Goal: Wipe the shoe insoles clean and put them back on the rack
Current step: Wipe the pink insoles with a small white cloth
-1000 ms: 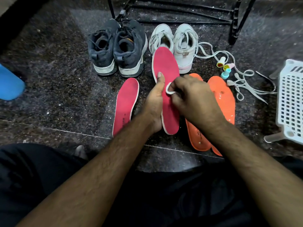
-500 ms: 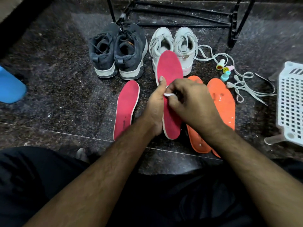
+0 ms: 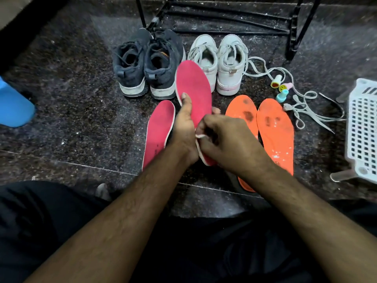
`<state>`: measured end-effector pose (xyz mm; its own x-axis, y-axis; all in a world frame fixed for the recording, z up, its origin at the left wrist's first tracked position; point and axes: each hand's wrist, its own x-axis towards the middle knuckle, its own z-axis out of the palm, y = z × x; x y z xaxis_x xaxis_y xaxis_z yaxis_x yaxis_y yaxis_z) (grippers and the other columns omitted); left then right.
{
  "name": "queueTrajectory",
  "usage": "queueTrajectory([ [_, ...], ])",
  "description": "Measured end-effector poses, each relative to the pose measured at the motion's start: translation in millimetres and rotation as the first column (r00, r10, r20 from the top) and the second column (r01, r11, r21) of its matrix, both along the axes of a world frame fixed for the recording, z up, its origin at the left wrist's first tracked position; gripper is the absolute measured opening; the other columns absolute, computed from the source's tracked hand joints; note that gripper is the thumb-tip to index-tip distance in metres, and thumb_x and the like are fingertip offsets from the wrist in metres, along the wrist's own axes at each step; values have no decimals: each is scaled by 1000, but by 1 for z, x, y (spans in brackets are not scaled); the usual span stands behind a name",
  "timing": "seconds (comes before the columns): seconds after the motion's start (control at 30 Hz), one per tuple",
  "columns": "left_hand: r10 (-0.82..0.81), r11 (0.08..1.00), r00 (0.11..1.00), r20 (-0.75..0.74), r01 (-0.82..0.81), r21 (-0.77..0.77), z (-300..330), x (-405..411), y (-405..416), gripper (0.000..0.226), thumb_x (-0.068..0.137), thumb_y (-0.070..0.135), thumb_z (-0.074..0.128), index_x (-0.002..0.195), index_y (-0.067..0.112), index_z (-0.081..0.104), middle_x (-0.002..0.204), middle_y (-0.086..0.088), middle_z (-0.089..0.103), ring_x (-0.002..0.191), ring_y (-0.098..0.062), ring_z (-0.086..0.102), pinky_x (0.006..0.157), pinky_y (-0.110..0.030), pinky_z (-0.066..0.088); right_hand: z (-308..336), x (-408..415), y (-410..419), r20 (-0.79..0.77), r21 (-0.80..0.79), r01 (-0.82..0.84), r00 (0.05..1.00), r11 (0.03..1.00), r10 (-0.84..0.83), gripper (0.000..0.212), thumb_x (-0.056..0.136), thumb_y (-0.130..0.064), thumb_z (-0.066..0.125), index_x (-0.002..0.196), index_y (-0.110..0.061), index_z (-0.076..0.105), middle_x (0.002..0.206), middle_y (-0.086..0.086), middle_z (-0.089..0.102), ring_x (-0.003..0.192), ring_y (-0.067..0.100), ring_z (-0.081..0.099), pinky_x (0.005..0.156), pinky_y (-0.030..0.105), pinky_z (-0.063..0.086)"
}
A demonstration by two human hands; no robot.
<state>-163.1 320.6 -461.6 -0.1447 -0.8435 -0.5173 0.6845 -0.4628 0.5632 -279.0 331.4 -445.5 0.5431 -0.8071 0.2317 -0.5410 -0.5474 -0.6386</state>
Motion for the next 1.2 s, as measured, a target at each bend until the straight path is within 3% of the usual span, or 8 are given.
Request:
queueTrajectory([
  [0.1,42,999,998,50,-44,22,0,10,-7,80,89,82,26,78,8,56,77,-27,69,65,-33,70,61,-37,60,-3,-6,11,-94,52,-84,992,995,89,9,74,-13,63,81,-19,62,77,-2,62,71,19,58,65,34,44],
  [0.2,30,999,998,62,-31,8,-3,-3,-3,78,92,79,26,79,10,60,80,-20,61,72,-30,59,69,-33,51,-7,-13,-2,-128,-9,37,991,999,-38,14,73,-13,59,85,-20,64,85,2,65,81,26,62,71,43,50],
  [0.33,24,1000,999,-39,-25,-8,-8,-22,5,68,100,65,31,81,12,68,84,-12,69,86,-22,66,94,-35,49,-3,-6,-20,-79,-139,161,982,977,-173,12,80,-15,58,91,-15,63,85,6,61,81,28,59,72,44,47],
  [0.43,36,999,999,-3,-36,-3,-6,-7,1,79,93,76,31,75,8,65,80,-17,67,78,-28,66,83,-36,54,-1,-1,-4,17,12,55,998,998,-55,9,79,-16,63,86,-19,66,79,-1,63,73,17,58,70,34,46],
  [0.57,43,999,997,56,-44,15,-3,8,-7,83,89,82,23,84,7,59,88,-29,69,71,-34,69,67,-39,59,-2,-13,7,-52,94,-71,996,993,77,15,74,-7,66,83,-20,67,78,-6,62,73,13,57,68,27,43],
  [0.8,-38,999,999,-33,37,-26,-11,-31,8,65,100,65,31,92,12,69,93,-12,70,95,-21,65,108,-38,43,-2,-12,-21,-57,-143,201,976,969,-211,11,79,-12,63,89,-17,65,83,4,61,81,25,59,73,38,46],
  [1.0,-46,999,999,4,46,-27,-8,-10,-1,85,92,78,23,89,5,65,75,-10,70,71,-22,68,74,-29,56,2,-17,-4,-44,42,-30,998,999,32,12,76,-7,68,83,-17,69,76,-4,62,73,13,56,68,23,39],
  [1.2,-244,966,968,48,248,-77,-17,-32,9,75,92,78,16,130,28,59,126,-3,66,113,-25,61,88,-54,50,5,-25,-33,6,-129,290,956,948,-292,12,81,-11,65,91,-15,70,82,-2,60,80,18,58,75,23,38],
])
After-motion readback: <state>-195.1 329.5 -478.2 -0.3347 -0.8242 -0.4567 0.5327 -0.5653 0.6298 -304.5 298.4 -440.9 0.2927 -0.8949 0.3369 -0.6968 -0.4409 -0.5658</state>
